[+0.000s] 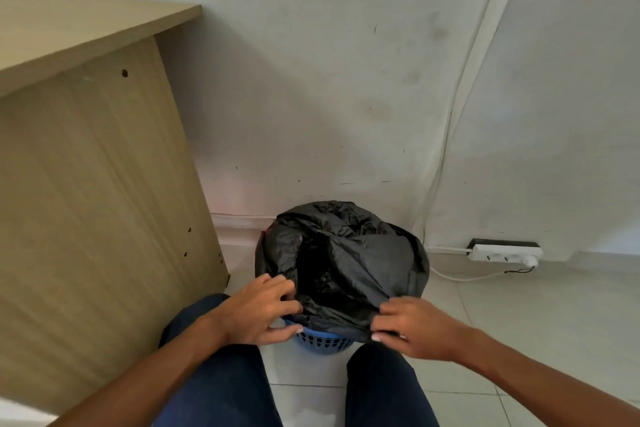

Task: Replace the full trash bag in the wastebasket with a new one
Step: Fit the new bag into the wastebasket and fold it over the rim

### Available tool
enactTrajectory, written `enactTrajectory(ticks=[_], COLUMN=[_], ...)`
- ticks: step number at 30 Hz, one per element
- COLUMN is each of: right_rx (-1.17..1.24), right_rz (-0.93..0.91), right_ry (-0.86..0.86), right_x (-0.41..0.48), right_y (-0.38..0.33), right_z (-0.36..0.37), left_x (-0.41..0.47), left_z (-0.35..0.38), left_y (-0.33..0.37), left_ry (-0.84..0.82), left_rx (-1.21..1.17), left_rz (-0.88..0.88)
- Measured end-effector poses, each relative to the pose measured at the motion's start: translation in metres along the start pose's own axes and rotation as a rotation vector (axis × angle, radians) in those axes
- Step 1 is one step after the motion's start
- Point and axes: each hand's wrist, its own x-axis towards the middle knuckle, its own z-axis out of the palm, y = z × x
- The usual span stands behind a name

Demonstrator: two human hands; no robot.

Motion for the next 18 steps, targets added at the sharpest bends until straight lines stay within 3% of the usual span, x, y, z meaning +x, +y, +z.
enactTrajectory(ticks=[4,9,12,14,16,18], right_rx=[0.012,0.0,-0.06,-0.057,-0.041,-0.021], right_rz=[0.139,0.263,0.41,0.54,0.511,0.433], right_ry=[-0.21,-0.309,-0.119,0.103,0.345,0.447], right_x=[-0.009,-0.002,0.01,0.024,0.038,0.055], right_y=[-0.005,0.003,0.005,0.005,0.007,0.01], right_z=[0.014,0.015,0.006,-0.008,-0.016,-0.02], left_x=[0.002,-0.007,-0.011,-0.011,-0.004,0.012], left_z=[-0.004,-0.005,0.008,0.019,0.022,0.013], left_y=[0.014,0.017,0.015,0.01,0.009,0.011], left_ry=[0.017,-0.081,-0.197,-0.322,-0.409,-0.31], left_rx=[0.031,0.017,-0.022,-0.147,-0.307,-0.304], left_rz=[0.051,-0.015,-0.098,-0.22,-0.285,-0.312])
